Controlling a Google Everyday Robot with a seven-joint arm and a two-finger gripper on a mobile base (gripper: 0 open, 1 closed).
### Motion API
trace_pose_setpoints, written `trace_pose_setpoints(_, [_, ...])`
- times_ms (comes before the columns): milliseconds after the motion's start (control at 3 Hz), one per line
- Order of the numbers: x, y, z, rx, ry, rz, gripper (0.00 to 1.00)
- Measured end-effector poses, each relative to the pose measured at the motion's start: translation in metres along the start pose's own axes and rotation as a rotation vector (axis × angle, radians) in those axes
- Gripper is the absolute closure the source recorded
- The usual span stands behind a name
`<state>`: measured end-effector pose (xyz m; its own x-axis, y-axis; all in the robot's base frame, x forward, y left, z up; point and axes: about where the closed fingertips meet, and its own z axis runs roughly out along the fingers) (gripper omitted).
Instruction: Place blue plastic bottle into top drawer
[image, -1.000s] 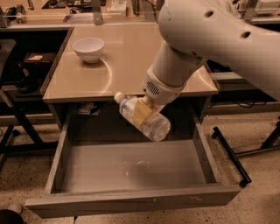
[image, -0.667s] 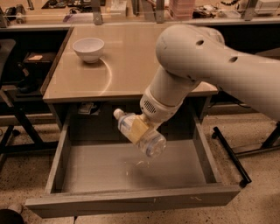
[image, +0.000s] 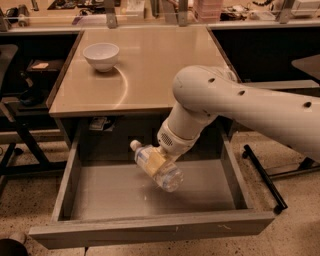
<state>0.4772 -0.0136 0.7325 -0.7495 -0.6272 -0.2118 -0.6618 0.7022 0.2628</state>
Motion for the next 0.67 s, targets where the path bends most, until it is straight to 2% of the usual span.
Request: trace_pose_setpoints(667, [-0.01, -0.024, 0.045, -0.034, -0.022, 0.033, 1.0])
